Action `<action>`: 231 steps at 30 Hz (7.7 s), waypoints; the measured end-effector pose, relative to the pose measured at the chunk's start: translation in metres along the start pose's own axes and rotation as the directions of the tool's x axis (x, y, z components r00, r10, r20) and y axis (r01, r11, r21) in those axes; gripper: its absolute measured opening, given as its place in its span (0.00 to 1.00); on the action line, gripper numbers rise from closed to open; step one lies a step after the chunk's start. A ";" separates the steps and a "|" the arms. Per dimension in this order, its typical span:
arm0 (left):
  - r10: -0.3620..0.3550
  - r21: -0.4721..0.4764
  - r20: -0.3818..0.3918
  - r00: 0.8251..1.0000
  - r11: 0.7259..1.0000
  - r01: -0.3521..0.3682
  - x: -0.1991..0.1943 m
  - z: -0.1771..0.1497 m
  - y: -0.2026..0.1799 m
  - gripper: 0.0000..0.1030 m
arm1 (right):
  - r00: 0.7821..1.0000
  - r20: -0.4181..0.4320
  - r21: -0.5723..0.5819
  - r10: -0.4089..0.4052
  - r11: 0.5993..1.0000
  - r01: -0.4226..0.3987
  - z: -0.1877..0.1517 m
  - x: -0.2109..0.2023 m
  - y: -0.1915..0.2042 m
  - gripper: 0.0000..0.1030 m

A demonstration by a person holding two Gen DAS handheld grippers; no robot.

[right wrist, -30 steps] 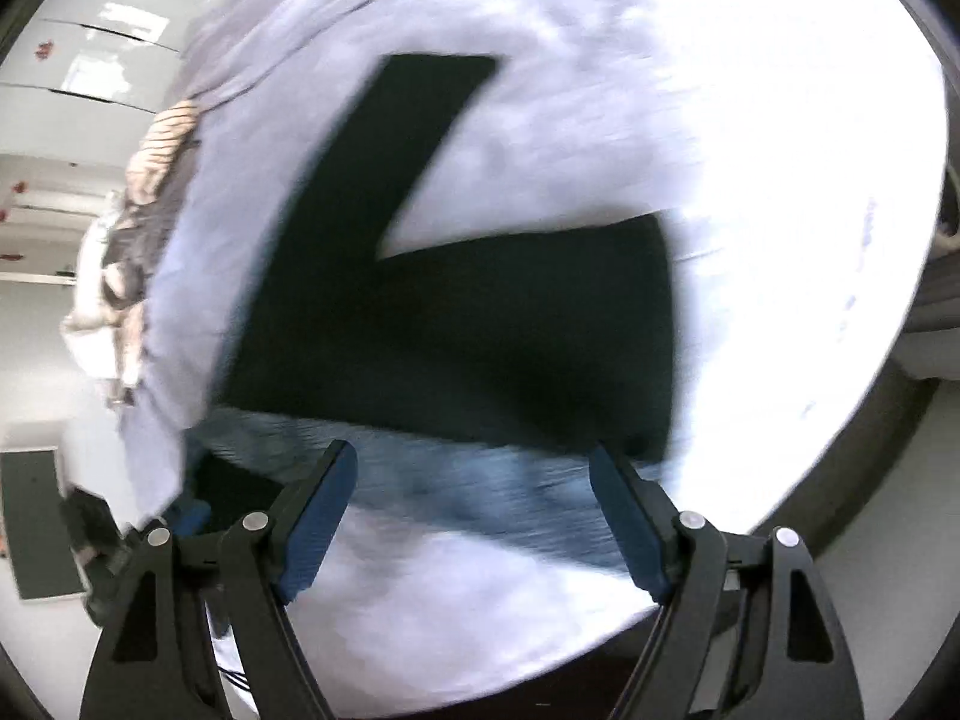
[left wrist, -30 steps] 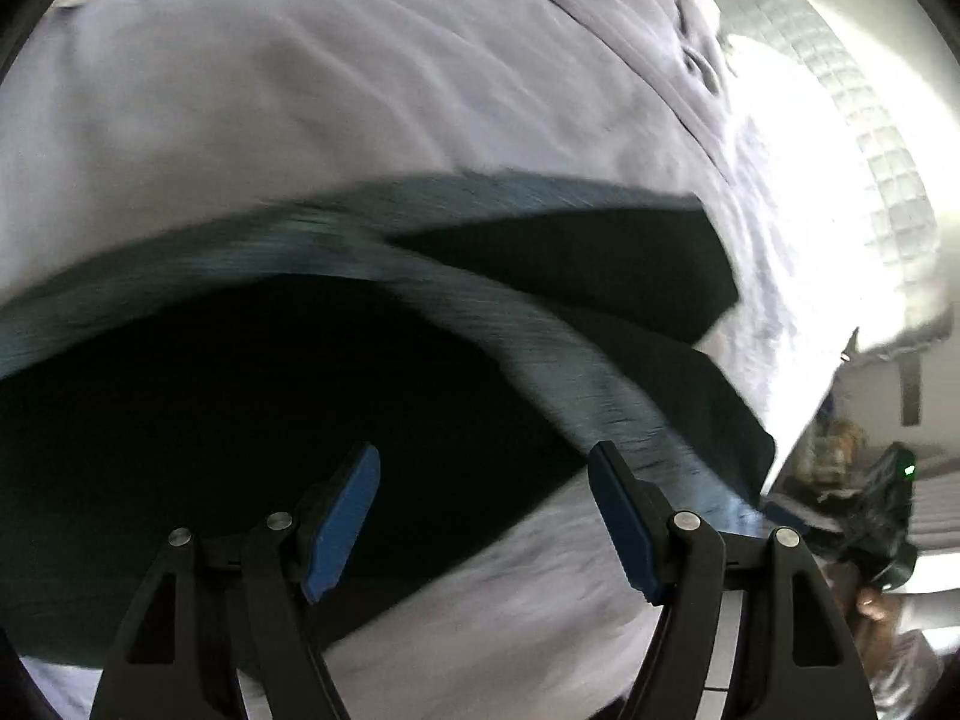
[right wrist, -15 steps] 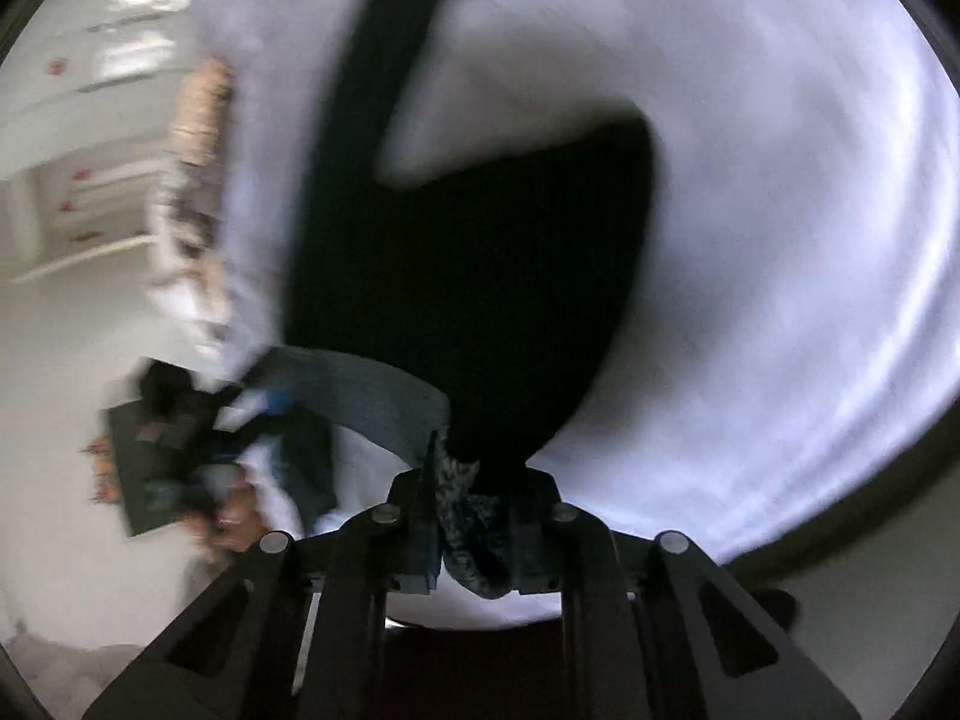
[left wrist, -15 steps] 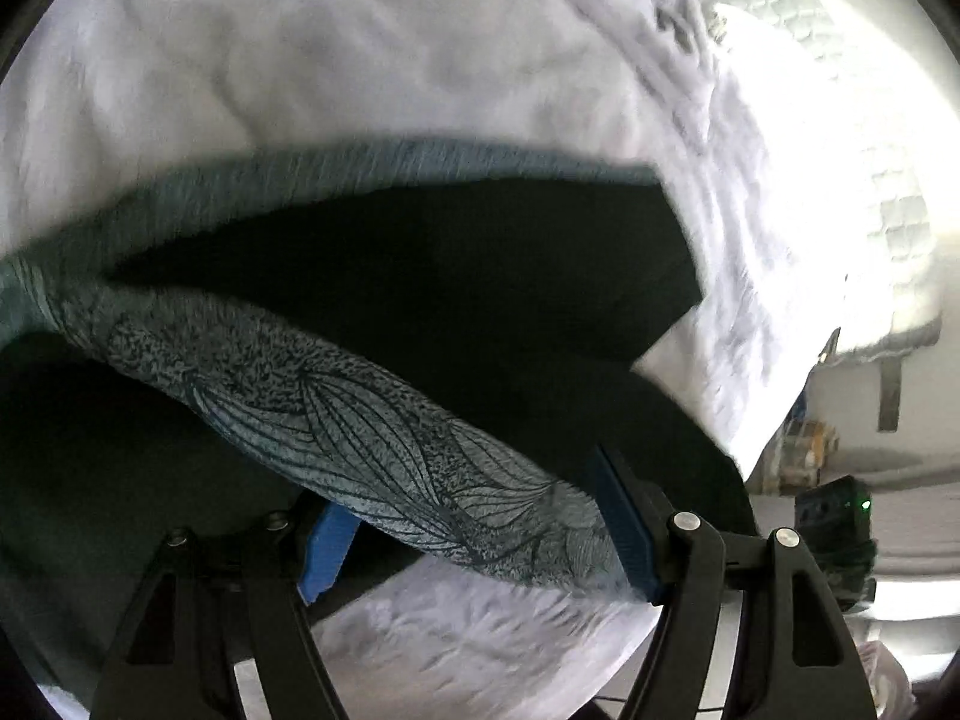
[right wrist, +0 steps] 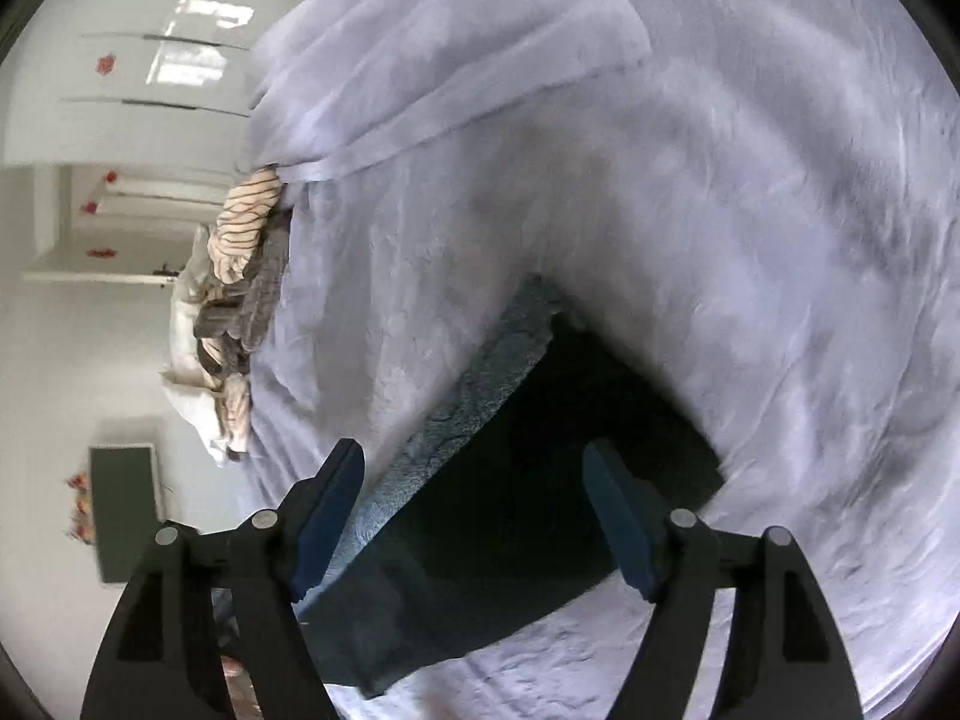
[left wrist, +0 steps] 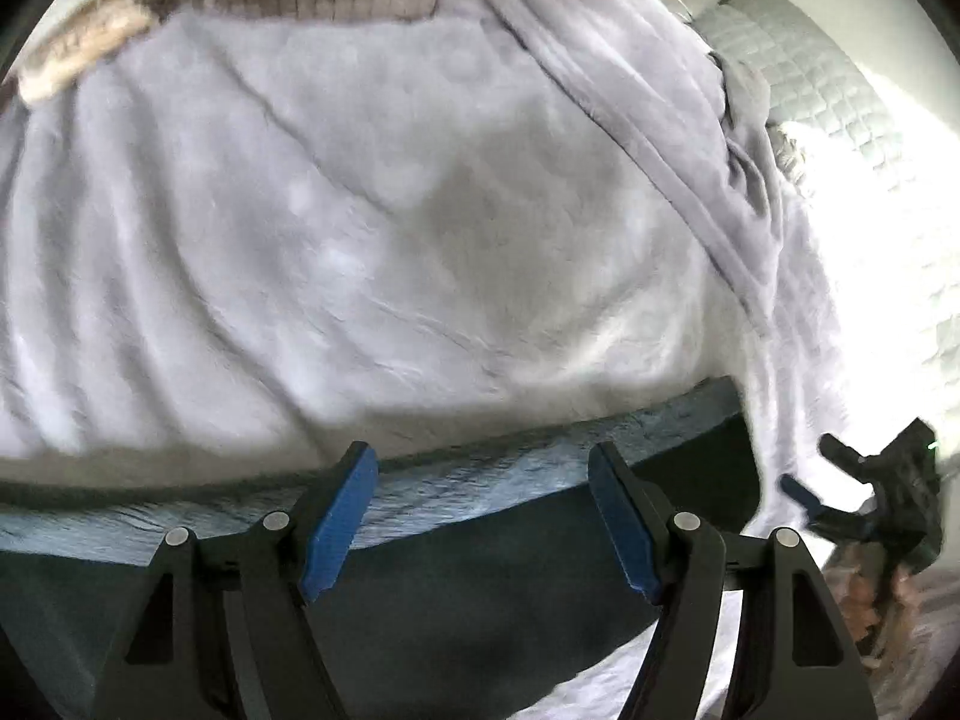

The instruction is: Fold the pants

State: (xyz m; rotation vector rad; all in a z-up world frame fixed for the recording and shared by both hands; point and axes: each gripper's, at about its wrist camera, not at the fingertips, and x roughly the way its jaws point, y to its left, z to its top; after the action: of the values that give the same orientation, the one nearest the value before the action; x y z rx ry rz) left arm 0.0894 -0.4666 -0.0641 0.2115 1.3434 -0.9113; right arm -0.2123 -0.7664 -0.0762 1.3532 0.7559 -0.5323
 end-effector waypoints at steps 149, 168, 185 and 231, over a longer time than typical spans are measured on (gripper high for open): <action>0.402 -0.018 -0.108 0.909 0.914 -0.406 -0.083 -0.144 0.184 0.93 | 0.975 -0.100 -0.050 -0.198 0.980 0.194 -0.199 0.113 0.077 0.52; 0.497 0.045 -0.169 0.851 0.866 -0.498 -0.019 -0.146 0.136 0.95 | 0.967 0.125 0.093 -0.220 0.973 0.209 -0.106 0.047 0.001 0.37; 0.532 -0.011 -0.190 0.826 0.840 -0.543 -0.011 -0.156 0.125 1.00 | 0.900 0.110 0.068 -0.421 0.907 0.416 -0.051 0.033 -0.027 0.18; 0.456 0.054 -0.161 0.875 0.890 -0.453 0.085 -0.093 -0.028 1.00 | 0.950 -0.128 -0.347 -0.285 0.910 0.227 -0.112 0.087 0.039 0.40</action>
State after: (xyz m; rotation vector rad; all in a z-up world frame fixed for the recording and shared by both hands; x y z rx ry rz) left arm -0.0023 -0.4657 -0.1545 0.6038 1.3630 -0.5104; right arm -0.1459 -0.6424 -0.1202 1.0012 1.1277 -0.4704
